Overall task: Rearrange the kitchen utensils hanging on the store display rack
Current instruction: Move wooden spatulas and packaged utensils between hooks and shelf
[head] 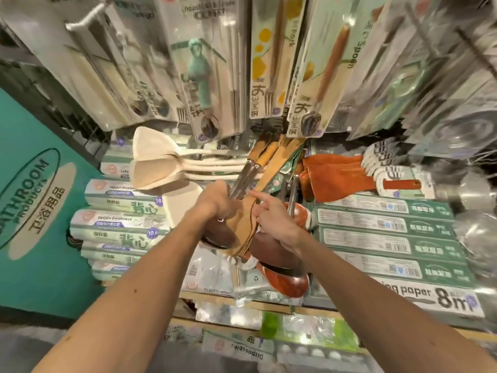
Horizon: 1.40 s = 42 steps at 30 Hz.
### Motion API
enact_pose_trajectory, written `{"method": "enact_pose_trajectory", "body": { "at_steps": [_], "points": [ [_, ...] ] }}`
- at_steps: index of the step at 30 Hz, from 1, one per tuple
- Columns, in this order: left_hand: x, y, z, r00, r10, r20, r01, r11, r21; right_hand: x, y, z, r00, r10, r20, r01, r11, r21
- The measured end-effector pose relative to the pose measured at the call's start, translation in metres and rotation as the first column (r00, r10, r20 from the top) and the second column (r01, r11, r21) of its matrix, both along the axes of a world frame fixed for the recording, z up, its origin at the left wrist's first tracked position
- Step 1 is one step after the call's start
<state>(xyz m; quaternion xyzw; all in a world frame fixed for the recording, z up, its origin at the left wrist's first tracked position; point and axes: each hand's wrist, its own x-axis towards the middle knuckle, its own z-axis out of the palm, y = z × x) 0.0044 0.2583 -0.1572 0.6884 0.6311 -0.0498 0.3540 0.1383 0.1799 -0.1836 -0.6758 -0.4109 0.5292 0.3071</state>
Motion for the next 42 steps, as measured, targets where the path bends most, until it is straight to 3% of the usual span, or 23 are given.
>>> {"method": "enact_pose_trajectory", "body": {
  "at_steps": [7,11,14,19,21,25,31,34,36,42],
  "points": [
    [-0.006,-0.011,0.019,1.0,0.027,0.0,-0.026,0.984,0.175,-0.006,-0.004,0.008,0.999,0.04,0.015,-0.041,0.999,0.009],
    [-0.016,-0.018,0.017,0.995,-0.028,0.099,0.021,0.997,0.074,-0.003,-0.008,0.031,0.994,0.037,-0.102,-0.041,0.998,-0.041],
    [-0.017,-0.024,0.02,0.981,-0.057,0.183,0.069,0.996,-0.059,0.006,-0.007,0.04,0.975,-0.057,-0.216,0.045,0.997,-0.061],
    [-0.004,-0.043,0.042,0.926,-0.041,0.375,0.13,0.968,-0.214,0.015,-0.007,0.05,0.849,-0.194,-0.491,0.125,0.978,-0.169],
    [0.003,-0.053,0.052,0.89,-0.041,0.455,0.172,0.953,-0.251,0.021,-0.013,0.055,0.809,-0.238,-0.537,0.162,0.969,-0.186],
    [0.016,-0.066,0.064,0.852,-0.047,0.521,0.241,0.919,-0.312,0.041,-0.029,0.063,0.822,-0.245,-0.514,0.167,0.967,-0.193],
    [0.055,-0.082,0.068,0.871,-0.131,0.473,0.298,0.907,-0.298,0.079,-0.054,0.066,0.89,-0.255,-0.379,0.219,0.966,-0.136],
    [0.071,-0.077,0.055,0.937,-0.144,0.318,0.157,0.987,-0.016,0.096,-0.063,0.062,0.914,-0.274,-0.298,0.252,0.961,-0.111],
    [0.076,-0.067,0.042,0.981,-0.074,0.179,0.048,0.988,0.146,0.104,-0.067,0.059,0.917,-0.279,-0.284,0.26,0.96,-0.104],
    [0.094,-0.068,-0.003,0.991,-0.078,-0.112,0.085,0.995,0.06,0.116,-0.074,0.045,0.943,-0.262,-0.204,0.246,0.964,-0.1]
  ]
}}
